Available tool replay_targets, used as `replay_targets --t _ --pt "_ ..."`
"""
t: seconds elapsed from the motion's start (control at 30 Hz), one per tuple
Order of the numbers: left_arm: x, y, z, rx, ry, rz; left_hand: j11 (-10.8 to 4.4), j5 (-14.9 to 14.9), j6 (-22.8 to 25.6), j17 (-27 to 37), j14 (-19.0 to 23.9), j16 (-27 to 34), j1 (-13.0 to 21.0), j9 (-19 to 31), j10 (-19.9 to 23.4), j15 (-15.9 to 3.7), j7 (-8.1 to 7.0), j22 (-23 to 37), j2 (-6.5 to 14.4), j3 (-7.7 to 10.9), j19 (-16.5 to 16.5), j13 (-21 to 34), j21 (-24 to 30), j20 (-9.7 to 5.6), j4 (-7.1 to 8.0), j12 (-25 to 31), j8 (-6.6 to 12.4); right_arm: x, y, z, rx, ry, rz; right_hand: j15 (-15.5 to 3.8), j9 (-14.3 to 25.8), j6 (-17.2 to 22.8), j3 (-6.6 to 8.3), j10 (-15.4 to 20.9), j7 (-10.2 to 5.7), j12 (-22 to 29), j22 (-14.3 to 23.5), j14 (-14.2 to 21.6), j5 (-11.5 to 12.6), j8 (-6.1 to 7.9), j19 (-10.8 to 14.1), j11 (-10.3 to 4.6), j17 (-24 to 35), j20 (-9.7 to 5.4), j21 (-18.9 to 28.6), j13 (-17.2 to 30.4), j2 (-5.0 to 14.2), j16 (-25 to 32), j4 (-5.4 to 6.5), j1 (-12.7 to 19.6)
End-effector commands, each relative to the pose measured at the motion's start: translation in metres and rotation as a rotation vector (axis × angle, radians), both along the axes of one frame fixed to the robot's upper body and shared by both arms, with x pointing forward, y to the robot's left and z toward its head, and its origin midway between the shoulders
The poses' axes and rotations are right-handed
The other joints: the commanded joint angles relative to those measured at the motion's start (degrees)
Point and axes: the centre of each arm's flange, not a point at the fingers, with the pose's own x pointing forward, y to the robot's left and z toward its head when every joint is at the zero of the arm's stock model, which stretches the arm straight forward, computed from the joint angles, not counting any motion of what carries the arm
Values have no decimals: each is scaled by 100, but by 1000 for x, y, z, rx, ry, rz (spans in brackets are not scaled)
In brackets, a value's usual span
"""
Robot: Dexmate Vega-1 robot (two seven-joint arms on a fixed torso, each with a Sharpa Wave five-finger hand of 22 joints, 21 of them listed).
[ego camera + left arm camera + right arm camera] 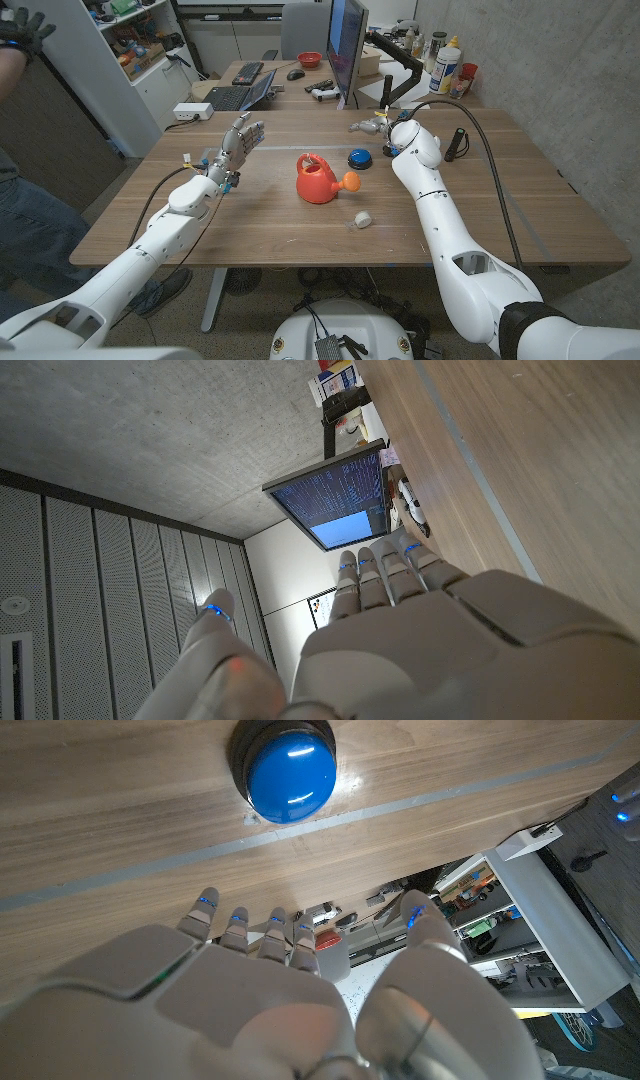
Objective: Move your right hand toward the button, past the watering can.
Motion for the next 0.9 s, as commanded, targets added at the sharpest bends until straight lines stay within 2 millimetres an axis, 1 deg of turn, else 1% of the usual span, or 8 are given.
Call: replay_targets --t 0.03,0.37,0.47,0.9 --pt "-1 12 4 14 -7 5 31 50 66 21 16 32 63 28 15 30 -22 30 12 -17 38 25 -15 25 -11 39 47 2 19 -5 -45 9 -50 21 9 55 -29 5 -65 9 31 -33 28 14 -18 7 13 14 -37 30 -34 45 1 29" --pt "-3 17 8 27 -12 4 21 59 75 21 13 31 67 29 22 36 -45 31 16 -32 38 25 -27 33 -14 41 46 1 35 -8 -94 23 -101 20 8 77 -40 15 -99 21 34 -13 39 26 -15 -2 12 13 -59 30 -34 55 0 36" --pt "-4 18 8 28 -12 1 20 62 75 21 12 30 69 29 23 36 -45 31 17 -37 38 25 -31 40 -15 40 45 0 40 -10 -108 24 -114 20 8 79 -45 8 -98 21 35 -14 42 28 -13 25 12 13 -67 31 -36 55 -1 36" --pt "-7 21 10 33 -18 -15 18 78 106 21 8 29 77 29 20 39 -35 32 24 -60 37 26 -51 40 -20 38 50 2 63 -16 -172 43 -167 17 8 68 -63 -14 -88 21 37 -10 55 27 -9 28 11 14 -94 31 -39 58 1 37"
